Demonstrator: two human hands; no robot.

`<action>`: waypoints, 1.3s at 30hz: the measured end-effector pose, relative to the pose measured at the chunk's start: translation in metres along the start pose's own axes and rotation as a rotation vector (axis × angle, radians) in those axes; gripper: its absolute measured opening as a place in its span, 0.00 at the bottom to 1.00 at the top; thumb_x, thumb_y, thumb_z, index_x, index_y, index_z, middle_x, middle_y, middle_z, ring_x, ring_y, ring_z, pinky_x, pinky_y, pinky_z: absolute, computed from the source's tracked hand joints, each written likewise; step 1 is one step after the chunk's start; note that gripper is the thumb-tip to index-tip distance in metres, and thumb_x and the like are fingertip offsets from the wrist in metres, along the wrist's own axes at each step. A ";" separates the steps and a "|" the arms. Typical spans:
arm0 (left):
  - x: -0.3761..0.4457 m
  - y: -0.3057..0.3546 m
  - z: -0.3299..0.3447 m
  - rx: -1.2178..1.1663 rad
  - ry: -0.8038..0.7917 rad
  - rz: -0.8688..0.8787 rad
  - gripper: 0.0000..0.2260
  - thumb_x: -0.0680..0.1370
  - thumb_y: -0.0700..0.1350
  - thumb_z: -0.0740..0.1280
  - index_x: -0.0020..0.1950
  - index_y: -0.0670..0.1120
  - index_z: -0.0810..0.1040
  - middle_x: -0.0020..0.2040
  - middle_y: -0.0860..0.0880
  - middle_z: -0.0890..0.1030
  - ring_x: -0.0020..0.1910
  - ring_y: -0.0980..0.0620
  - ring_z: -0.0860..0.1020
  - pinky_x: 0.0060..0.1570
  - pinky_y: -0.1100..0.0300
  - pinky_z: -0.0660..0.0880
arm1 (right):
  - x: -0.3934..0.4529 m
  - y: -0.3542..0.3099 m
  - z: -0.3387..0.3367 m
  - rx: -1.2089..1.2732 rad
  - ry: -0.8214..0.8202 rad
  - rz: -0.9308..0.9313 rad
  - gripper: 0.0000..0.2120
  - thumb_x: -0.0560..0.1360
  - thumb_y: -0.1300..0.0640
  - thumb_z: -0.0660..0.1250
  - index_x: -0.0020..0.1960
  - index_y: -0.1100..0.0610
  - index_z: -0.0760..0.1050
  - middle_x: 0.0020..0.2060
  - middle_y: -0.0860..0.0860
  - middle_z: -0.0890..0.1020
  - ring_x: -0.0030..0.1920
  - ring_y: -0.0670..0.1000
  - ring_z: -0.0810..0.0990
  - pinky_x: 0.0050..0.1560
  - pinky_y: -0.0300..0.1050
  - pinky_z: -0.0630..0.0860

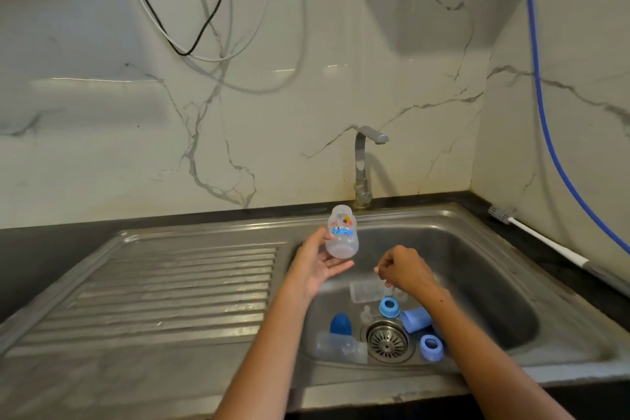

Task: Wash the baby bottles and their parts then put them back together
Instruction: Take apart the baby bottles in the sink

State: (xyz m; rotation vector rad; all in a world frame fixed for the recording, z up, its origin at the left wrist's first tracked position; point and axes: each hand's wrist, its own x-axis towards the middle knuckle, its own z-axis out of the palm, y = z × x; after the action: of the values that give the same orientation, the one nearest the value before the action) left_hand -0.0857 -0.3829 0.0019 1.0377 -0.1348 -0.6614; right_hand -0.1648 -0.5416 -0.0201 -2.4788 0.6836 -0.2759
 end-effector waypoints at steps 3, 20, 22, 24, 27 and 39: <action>0.001 -0.014 -0.005 -0.130 -0.026 0.002 0.15 0.74 0.41 0.66 0.60 0.40 0.72 0.54 0.36 0.79 0.55 0.38 0.79 0.49 0.43 0.79 | 0.002 0.000 0.003 -0.010 0.000 0.000 0.08 0.77 0.55 0.67 0.46 0.60 0.81 0.42 0.54 0.85 0.43 0.51 0.84 0.51 0.46 0.80; 0.017 -0.024 -0.012 0.152 0.055 0.173 0.18 0.74 0.47 0.69 0.62 0.42 0.74 0.56 0.40 0.81 0.55 0.44 0.80 0.48 0.52 0.77 | -0.007 -0.025 0.012 0.406 0.198 -0.353 0.12 0.75 0.64 0.69 0.57 0.55 0.80 0.45 0.44 0.82 0.43 0.40 0.81 0.41 0.28 0.76; 0.019 -0.025 -0.009 0.180 0.083 0.175 0.19 0.73 0.49 0.72 0.59 0.43 0.74 0.54 0.42 0.81 0.54 0.45 0.80 0.49 0.52 0.78 | -0.005 -0.024 0.010 0.450 0.203 -0.360 0.11 0.75 0.65 0.69 0.56 0.56 0.81 0.44 0.44 0.82 0.42 0.40 0.82 0.40 0.29 0.76; 0.020 -0.026 -0.006 0.181 0.106 0.193 0.19 0.72 0.49 0.73 0.58 0.44 0.74 0.53 0.43 0.81 0.52 0.46 0.81 0.46 0.55 0.78 | -0.002 -0.022 0.011 0.449 0.211 -0.335 0.09 0.76 0.64 0.68 0.54 0.56 0.81 0.43 0.45 0.83 0.41 0.40 0.82 0.38 0.31 0.77; 0.021 -0.027 -0.004 0.180 0.149 0.216 0.19 0.72 0.48 0.73 0.59 0.43 0.75 0.53 0.43 0.82 0.50 0.49 0.81 0.45 0.58 0.77 | 0.012 -0.012 0.012 0.393 0.245 -0.184 0.07 0.76 0.64 0.67 0.52 0.59 0.82 0.45 0.52 0.85 0.41 0.45 0.83 0.42 0.37 0.79; 0.029 -0.025 -0.003 0.142 0.278 0.271 0.18 0.72 0.47 0.73 0.58 0.40 0.76 0.52 0.43 0.82 0.47 0.52 0.80 0.43 0.62 0.75 | 0.115 -0.042 0.019 0.088 0.455 0.028 0.19 0.79 0.54 0.65 0.66 0.62 0.70 0.62 0.59 0.75 0.60 0.57 0.75 0.57 0.48 0.73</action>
State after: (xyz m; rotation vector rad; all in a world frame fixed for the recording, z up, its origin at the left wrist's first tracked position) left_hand -0.0723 -0.4053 -0.0268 1.2114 -0.0783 -0.2605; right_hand -0.0432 -0.5626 -0.0069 -2.3362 0.8637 -0.8578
